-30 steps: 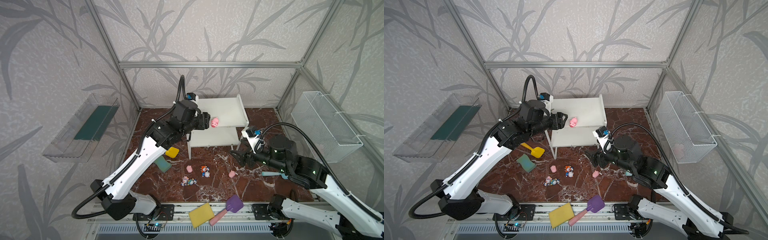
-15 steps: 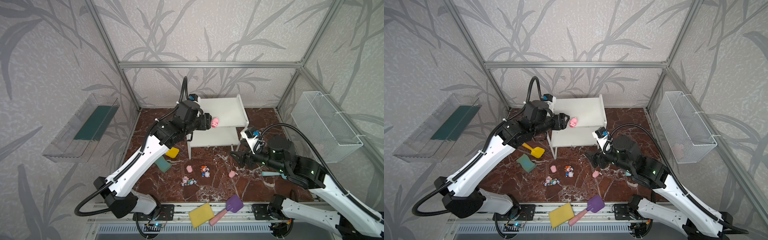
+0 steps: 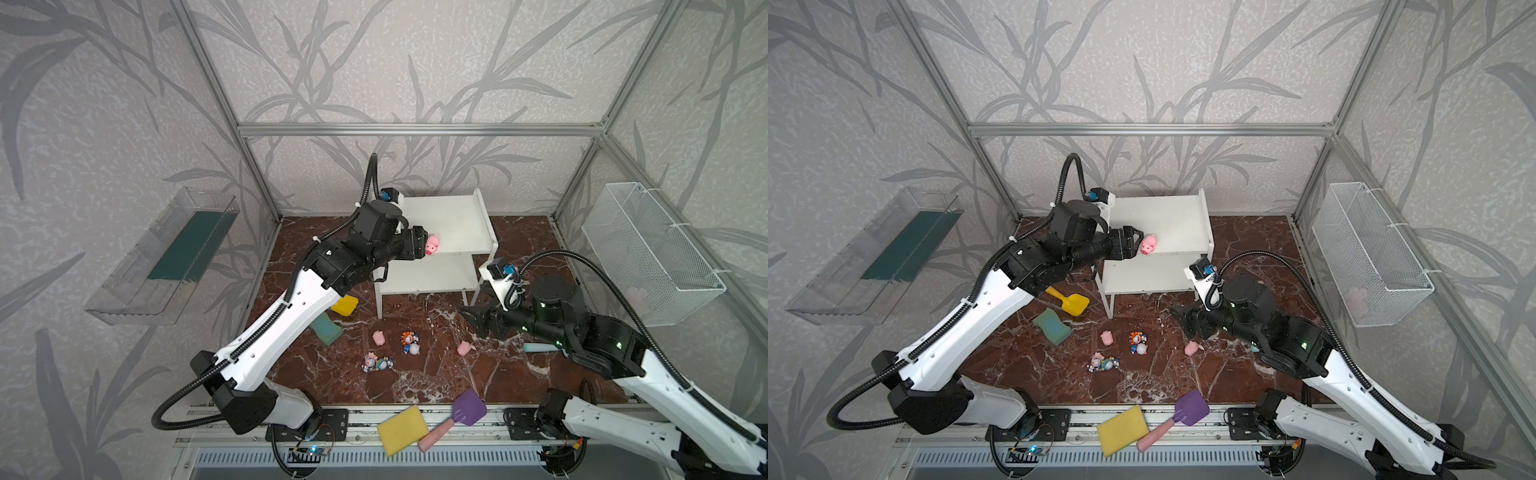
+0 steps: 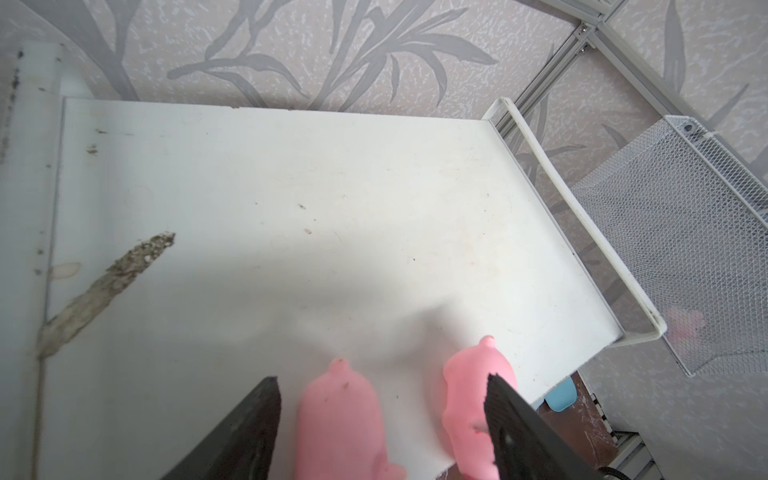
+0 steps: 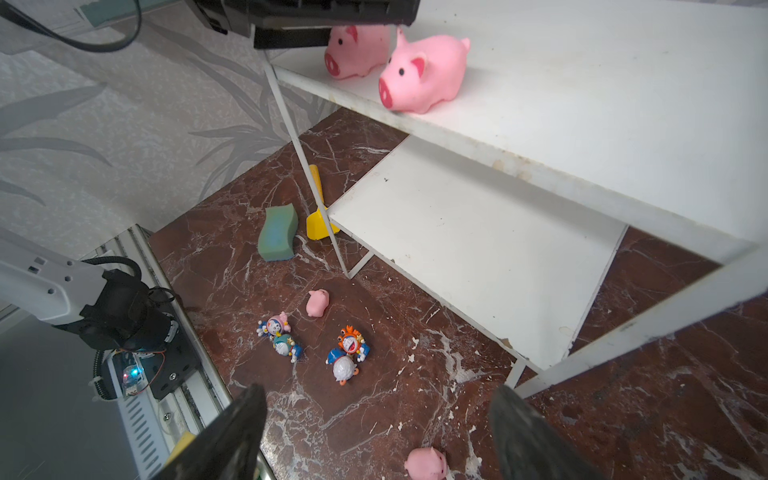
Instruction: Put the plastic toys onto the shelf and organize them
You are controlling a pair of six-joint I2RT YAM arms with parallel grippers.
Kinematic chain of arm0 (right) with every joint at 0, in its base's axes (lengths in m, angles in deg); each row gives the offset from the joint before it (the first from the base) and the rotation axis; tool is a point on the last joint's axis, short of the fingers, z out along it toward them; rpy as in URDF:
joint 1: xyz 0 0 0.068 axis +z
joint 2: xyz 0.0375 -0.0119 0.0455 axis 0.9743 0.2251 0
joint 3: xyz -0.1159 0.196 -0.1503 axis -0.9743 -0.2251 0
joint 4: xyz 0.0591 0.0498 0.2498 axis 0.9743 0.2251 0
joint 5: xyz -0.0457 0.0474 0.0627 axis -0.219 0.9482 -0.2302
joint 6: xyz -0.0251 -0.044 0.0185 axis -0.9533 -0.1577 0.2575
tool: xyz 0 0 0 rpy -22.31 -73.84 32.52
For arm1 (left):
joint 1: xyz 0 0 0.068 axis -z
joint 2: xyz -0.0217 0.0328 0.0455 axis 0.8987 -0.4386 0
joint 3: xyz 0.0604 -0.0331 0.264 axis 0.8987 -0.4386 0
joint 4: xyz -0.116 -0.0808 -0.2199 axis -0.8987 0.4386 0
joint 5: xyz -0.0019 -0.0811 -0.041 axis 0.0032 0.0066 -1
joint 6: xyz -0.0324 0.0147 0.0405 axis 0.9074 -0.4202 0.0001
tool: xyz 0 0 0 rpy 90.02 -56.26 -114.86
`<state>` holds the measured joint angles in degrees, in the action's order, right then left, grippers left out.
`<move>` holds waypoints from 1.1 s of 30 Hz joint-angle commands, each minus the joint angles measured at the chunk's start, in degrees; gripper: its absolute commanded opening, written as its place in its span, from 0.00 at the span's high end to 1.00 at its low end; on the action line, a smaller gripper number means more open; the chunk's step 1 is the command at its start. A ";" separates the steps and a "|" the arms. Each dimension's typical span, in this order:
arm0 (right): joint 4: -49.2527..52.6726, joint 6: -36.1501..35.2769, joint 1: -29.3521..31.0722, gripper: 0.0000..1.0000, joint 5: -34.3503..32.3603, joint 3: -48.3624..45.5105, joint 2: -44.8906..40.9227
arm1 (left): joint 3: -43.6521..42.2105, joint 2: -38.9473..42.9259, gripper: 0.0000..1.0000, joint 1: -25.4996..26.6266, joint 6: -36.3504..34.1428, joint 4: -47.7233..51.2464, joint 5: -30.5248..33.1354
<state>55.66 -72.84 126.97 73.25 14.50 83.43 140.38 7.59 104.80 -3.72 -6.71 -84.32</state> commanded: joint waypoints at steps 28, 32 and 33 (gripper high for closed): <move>-3.21 -0.80 -6.55 0.73 -0.35 21.46 22.28 | -5.78 21.82 0.01 -4.41 -17.04 8.20 0.19; -2.66 -0.89 -7.31 0.76 -0.39 22.65 24.71 | -8.84 24.49 0.01 -5.07 -18.67 7.57 0.14; -2.60 -0.83 -7.43 0.76 -0.39 22.76 25.17 | -9.48 25.05 0.01 -5.13 -18.80 7.22 0.22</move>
<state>52.64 -73.74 120.08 72.39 35.46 107.75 132.27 31.28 100.19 -19.70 -0.13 -84.41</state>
